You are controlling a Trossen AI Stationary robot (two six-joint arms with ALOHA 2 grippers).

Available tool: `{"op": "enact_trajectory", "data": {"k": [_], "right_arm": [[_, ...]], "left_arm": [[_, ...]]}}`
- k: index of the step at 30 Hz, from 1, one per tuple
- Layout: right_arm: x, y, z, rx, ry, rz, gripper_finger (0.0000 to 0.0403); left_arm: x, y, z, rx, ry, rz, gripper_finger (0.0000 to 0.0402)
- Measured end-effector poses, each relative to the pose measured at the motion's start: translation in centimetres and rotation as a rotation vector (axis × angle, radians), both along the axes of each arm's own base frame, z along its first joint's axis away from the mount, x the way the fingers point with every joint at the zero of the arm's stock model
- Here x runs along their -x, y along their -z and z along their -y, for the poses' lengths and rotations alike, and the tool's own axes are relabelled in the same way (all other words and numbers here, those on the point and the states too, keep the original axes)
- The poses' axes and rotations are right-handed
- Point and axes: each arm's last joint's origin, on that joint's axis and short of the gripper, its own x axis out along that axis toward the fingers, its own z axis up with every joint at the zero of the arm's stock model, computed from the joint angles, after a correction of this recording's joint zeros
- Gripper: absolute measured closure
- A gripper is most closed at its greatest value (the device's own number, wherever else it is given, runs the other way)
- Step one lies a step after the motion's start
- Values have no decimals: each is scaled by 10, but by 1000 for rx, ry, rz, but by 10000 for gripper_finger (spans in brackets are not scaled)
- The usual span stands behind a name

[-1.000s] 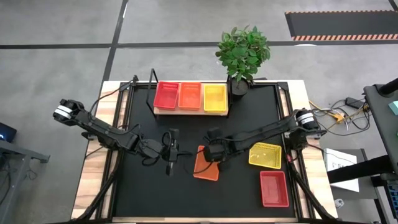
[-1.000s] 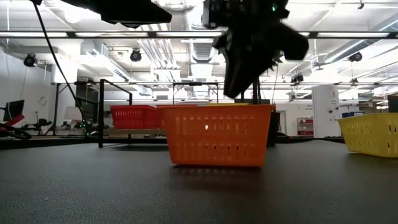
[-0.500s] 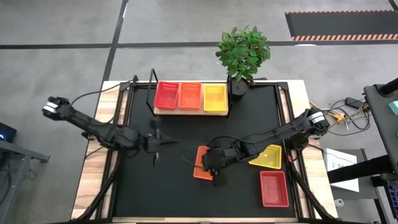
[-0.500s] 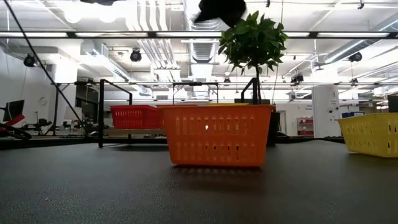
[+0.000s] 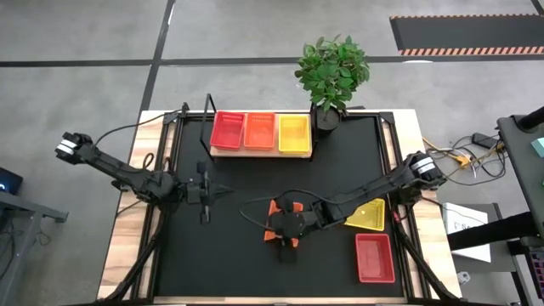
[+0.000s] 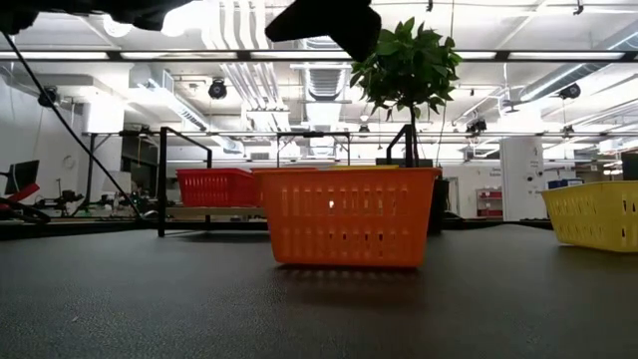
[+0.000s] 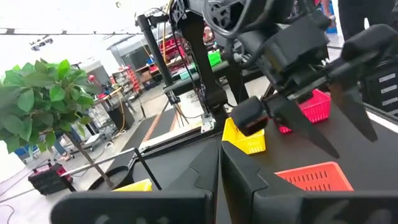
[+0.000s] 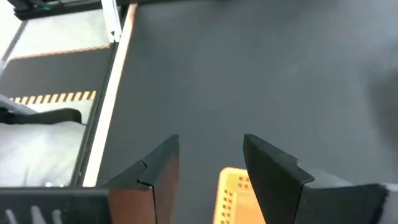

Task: Stack baskets on shelf by color
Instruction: Stack the orange bin on top of the orange bins on the shelf

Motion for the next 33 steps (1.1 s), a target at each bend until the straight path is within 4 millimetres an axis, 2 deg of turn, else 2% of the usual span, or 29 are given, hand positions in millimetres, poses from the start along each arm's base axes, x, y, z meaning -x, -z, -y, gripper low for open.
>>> {"op": "enact_trajectory", "data": {"k": [3,6,11,17,21,27,33], "right_arm": [[-1,2,-8,-14,-9,11,235],[0,-5,-16,-16,-15,5,239],[-6,-7,-30,60,-4,-80,247],[-16,7,-42,155,13,-379,247],[-26,16,-48,163,23,-550,231],[-41,40,-52,210,24,-671,203],[-50,55,-42,198,31,-711,217]], "left_arm": [[0,-2,0,3,0,9,400],[0,-3,0,2,0,13,400],[1,-4,-1,-2,0,18,400],[2,-6,-1,3,0,34,400],[3,-6,-1,-12,-1,30,400],[3,-6,-1,-14,0,29,400],[3,-6,-1,-14,0,29,400]]}}
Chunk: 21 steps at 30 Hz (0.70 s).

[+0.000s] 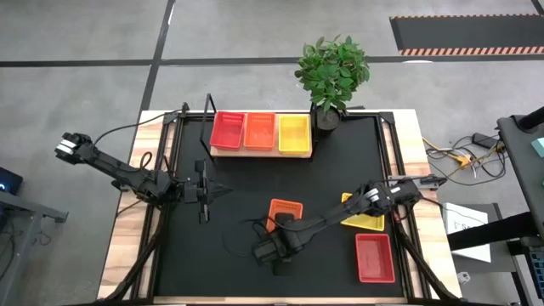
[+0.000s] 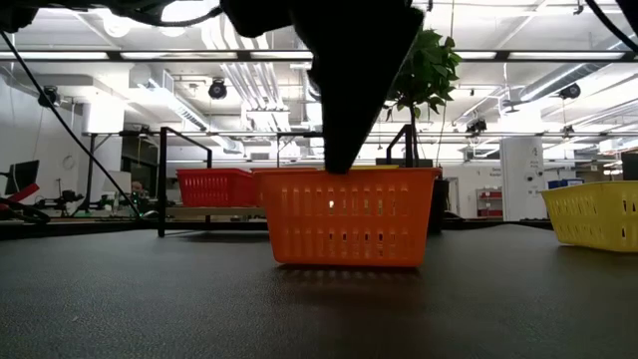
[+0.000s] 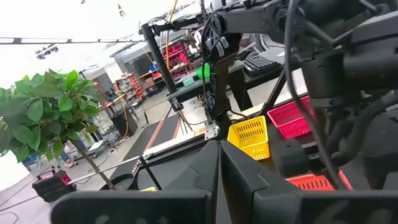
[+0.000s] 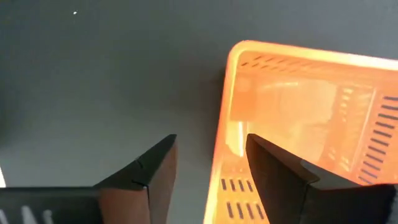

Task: Stack baskets on shelf by color
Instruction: Stack the orange bin on top of the orange bins on the shelf

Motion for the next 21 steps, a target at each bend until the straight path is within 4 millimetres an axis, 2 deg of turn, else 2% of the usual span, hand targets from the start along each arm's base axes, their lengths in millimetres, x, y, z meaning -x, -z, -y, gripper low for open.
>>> {"op": "enact_trajectory", "data": {"k": [4,8,16,21], "right_arm": [[-7,10,4,-27,-42,-1,238],[-11,12,7,-37,-75,12,269],[-14,12,10,-58,-107,19,380],[-12,6,11,-49,-129,14,389]], "left_arm": [[0,0,0,0,0,0,400],[0,0,0,2,0,2,400],[0,0,0,2,1,3,400],[0,0,0,2,1,3,400]]}}
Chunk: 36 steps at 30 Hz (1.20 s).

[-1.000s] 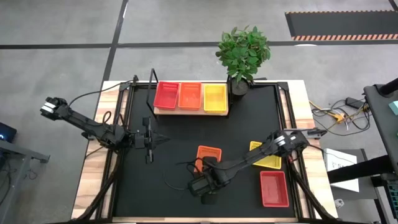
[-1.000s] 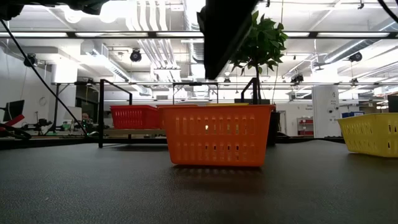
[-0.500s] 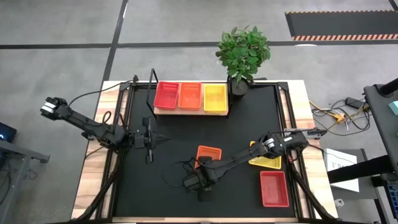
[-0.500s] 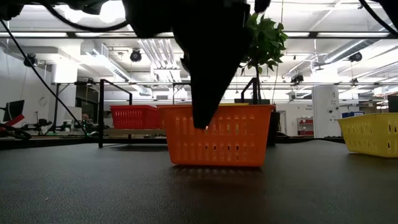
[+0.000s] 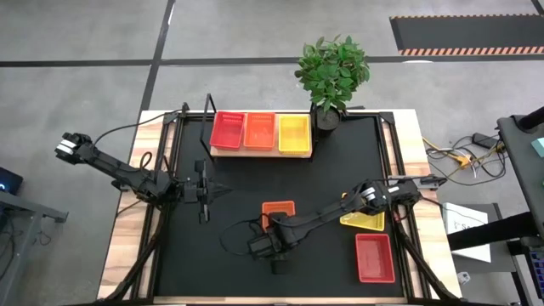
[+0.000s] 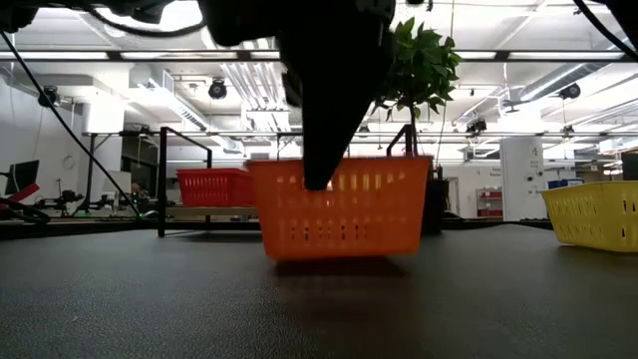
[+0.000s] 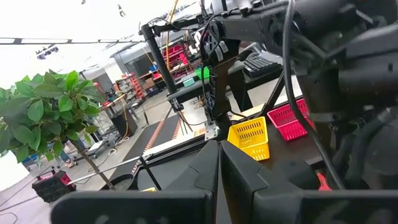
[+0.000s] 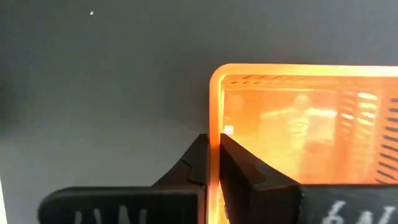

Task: Stack baskets on shelf by color
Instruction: Stack the orange bin on top of the orange bins on the shelf

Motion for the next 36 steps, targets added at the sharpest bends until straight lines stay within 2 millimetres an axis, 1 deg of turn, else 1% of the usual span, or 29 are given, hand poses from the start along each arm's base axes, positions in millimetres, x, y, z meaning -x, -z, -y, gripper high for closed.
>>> {"op": "enact_trajectory", "data": {"k": [3,9,13,16,20,22,27,31,36], "right_arm": [[3,-13,2,35,-19,-8,389],[11,-47,9,160,-47,16,390],[17,-64,25,259,-40,35,390],[17,-75,40,355,-14,74,390],[14,-89,64,488,26,130,390],[10,-93,77,539,31,148,390],[-4,-95,113,565,28,184,390],[-13,-97,145,590,25,206,390],[-23,-101,189,588,72,261,390]], "left_arm": [[0,0,0,0,0,0,400],[0,0,0,0,0,0,400],[0,0,0,0,0,-1,400],[0,0,0,0,0,1,400],[0,-1,0,4,0,10,400],[0,-1,0,6,0,13,400],[0,-1,0,6,0,14,400],[0,-1,0,6,0,14,400],[0,-1,0,6,0,14,400]]}}
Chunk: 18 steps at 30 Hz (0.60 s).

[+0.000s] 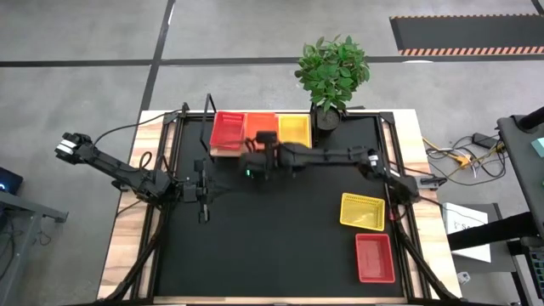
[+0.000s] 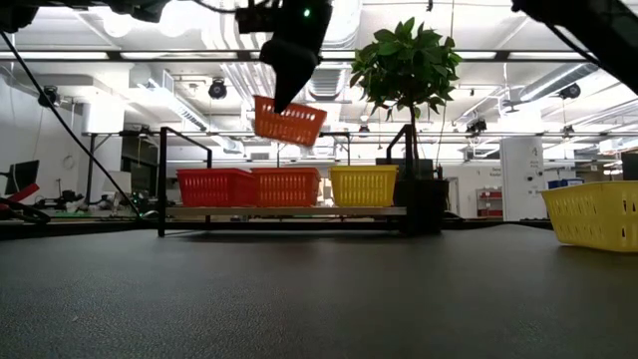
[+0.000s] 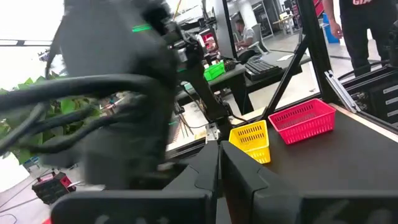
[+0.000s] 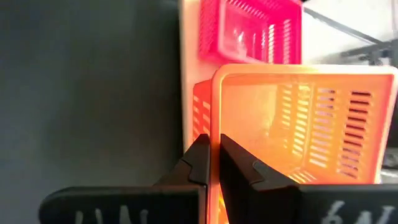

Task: Stack baskets on shelf by color
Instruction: Stack the orange bin on top of the orange bins on the shelf

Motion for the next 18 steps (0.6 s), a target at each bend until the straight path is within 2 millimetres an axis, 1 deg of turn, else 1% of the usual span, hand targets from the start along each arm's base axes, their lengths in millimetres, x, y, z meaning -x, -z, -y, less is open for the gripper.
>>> {"op": "enact_trajectory", "data": {"k": [5,11,14,18], "right_arm": [[-8,-3,42,-78,-11,95,390],[-5,-3,82,-186,29,155,390],[-3,-1,94,-213,63,164,390],[-2,0,98,-221,69,162,389]], "left_arm": [[0,0,0,0,0,0,400],[0,0,0,-3,0,-1,400],[0,0,0,-9,-1,-1,400],[0,0,0,-11,-1,-2,400]]}}
